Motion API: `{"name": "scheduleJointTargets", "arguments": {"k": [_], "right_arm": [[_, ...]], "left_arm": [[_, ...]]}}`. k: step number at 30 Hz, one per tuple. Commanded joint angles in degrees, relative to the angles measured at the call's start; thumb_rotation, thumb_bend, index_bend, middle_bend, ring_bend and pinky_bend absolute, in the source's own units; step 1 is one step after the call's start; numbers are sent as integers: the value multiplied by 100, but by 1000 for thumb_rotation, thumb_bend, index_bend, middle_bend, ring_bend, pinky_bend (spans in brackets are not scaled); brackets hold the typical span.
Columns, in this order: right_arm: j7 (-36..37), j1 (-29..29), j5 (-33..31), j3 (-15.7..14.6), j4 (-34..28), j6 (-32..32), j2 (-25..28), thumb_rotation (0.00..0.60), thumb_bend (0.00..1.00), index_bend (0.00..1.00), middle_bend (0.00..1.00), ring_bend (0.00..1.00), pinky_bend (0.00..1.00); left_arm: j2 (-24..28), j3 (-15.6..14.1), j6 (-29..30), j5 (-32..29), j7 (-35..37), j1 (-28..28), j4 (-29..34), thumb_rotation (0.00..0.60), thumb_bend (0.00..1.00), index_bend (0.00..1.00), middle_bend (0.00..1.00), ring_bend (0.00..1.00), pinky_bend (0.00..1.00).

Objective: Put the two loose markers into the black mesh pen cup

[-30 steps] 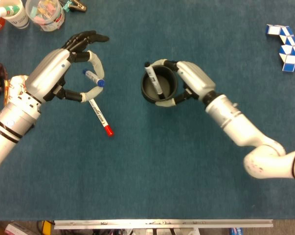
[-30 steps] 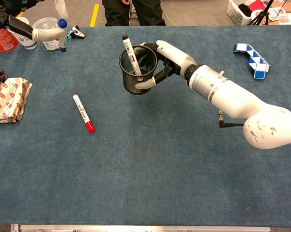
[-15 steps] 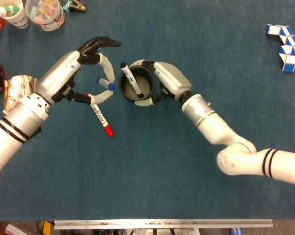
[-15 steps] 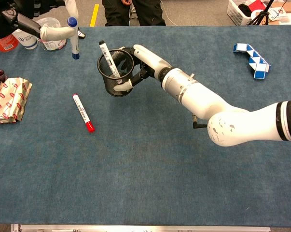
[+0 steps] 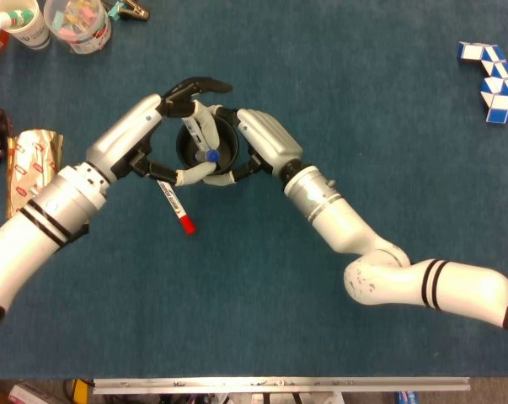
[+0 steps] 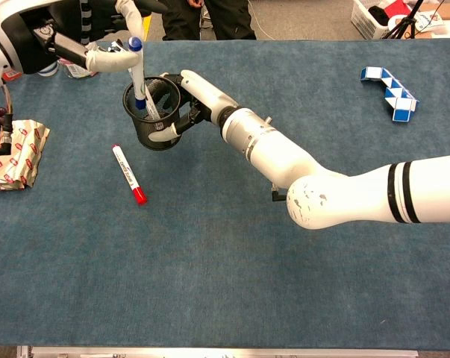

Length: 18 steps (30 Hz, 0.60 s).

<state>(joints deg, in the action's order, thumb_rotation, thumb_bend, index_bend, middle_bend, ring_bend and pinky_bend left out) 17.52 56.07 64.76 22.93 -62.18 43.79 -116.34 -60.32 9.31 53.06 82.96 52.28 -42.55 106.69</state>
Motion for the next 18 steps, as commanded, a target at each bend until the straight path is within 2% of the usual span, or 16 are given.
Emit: {"name": "scheduleJointTargets", "arguments": {"k": [1,8,15,18], "right_arm": [[-1,4,-27,18,13,4,-40,600,263,422,413,312,255],[80,-28,-25,45,-70,6,-53,600,262,422,413,312,255],[136,-116,-45,28,-200,-29,49,600,262,421,413,312,256],[143,-189,-39,-26,-300,-50,144,600,262,421,413,312,255]], "left_arm": [[-72,40,-53,-48,4,-36,-59,600,299,576,140,40,0],[-252,27,-233,-107,-7,-92,-249,600,298,546,132,33,0],[-190,-92,-490,63,-232,-179,-396,600,298,165,4,0,0],[-127,-126,-480,156,-374,-176,-427,600,298,97,0,0,0]]}}
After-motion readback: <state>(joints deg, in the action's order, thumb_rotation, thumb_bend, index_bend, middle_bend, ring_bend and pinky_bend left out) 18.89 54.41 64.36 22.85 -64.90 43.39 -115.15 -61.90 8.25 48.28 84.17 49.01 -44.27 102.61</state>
